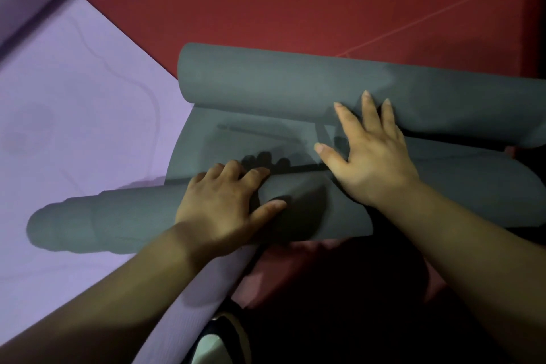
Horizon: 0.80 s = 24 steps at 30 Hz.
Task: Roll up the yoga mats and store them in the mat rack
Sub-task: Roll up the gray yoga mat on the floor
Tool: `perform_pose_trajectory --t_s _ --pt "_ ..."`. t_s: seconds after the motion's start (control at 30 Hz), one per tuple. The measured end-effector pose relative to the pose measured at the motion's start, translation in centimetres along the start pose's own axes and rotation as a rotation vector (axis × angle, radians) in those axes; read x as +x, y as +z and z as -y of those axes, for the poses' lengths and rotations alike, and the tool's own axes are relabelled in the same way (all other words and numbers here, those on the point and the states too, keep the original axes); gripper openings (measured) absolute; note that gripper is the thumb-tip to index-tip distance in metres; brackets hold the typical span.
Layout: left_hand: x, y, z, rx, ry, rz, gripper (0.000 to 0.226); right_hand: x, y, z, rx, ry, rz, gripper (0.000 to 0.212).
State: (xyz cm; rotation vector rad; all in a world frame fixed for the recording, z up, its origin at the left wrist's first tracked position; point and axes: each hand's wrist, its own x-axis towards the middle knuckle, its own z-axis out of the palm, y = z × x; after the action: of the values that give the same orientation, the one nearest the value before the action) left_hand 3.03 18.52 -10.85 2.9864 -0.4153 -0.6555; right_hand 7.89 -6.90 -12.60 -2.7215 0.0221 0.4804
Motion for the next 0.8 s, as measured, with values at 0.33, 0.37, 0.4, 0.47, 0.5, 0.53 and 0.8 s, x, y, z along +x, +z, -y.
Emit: perform_pose_trajectory --t_s 0.33,0.37,0.4,0.47,0.5,0.53,0.8 --pt "0.0 0.7 -2.4 0.097 -0.023 -0.158 0.082 4.0 -0.5 0.3 0.016 0.023 -0.057 0.078" --pt "0.2 0.9 -2.2 0.103 -0.019 -0.149 0.083 4.1 -0.4 0.3 0.019 0.016 -0.068 0.078" --pt "0.5 0.9 -2.0 0.105 -0.017 -0.142 0.083 4.2 -0.4 0.3 0.029 0.011 -0.082 0.078" --pt "1.1 0.7 -1.7 0.104 -0.019 -0.134 0.084 4.4 -0.4 0.3 0.045 0.013 -0.098 0.078" --pt "1.4 0.6 -1.6 0.101 -0.021 -0.128 0.085 4.7 -0.5 0.3 0.045 0.016 -0.096 0.078" --pt "1.6 0.5 -1.5 0.095 -0.025 -0.118 0.085 5.0 -0.7 0.4 0.04 0.021 -0.084 0.079" --pt "5.4 -2.3 -0.2 0.021 -0.063 0.018 0.088 5.0 -2.5 -0.2 0.034 0.011 -0.004 0.075"
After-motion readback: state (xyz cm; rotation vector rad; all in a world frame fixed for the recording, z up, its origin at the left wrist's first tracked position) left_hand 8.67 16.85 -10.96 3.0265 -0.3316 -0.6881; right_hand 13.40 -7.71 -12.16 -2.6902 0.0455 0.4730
